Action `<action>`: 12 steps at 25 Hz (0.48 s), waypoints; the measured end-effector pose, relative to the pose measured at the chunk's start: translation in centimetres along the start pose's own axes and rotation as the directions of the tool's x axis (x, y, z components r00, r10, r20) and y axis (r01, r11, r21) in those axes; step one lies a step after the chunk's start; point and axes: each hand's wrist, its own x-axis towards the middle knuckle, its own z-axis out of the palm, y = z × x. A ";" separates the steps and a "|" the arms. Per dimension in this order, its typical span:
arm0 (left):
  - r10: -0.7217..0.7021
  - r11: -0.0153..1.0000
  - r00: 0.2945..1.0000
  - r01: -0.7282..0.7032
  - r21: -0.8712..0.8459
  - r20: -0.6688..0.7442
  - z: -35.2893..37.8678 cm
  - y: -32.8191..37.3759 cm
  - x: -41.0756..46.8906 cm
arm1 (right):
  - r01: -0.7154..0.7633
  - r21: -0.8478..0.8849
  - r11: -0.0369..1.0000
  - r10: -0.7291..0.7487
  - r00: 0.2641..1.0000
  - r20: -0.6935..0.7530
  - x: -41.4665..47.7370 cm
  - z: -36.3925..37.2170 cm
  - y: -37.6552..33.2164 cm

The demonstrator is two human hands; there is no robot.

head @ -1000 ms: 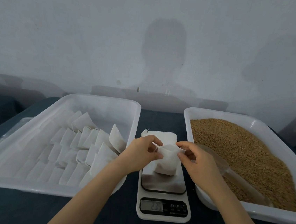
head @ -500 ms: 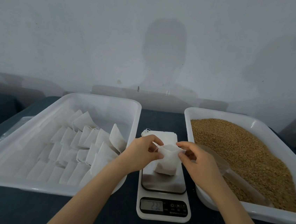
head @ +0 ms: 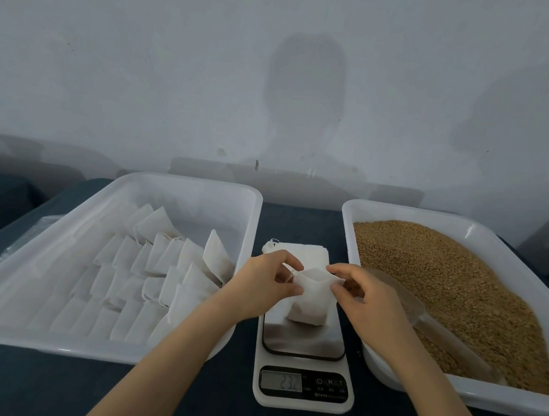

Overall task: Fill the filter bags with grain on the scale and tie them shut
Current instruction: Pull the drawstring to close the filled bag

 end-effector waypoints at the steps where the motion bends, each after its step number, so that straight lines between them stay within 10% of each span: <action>1: 0.001 1.000 1.000 -0.001 0.001 0.001 0.0 0.0 0.0 | 0.000 -0.001 1.000 0.000 1.000 0.000 0.0 0.0 0.0; 12: -0.006 1.000 0.999 0.006 0.011 0.032 0.2 -0.3 -0.1 | 0.028 0.074 0.997 -0.028 1.000 0.004 -0.3 -0.2 -0.5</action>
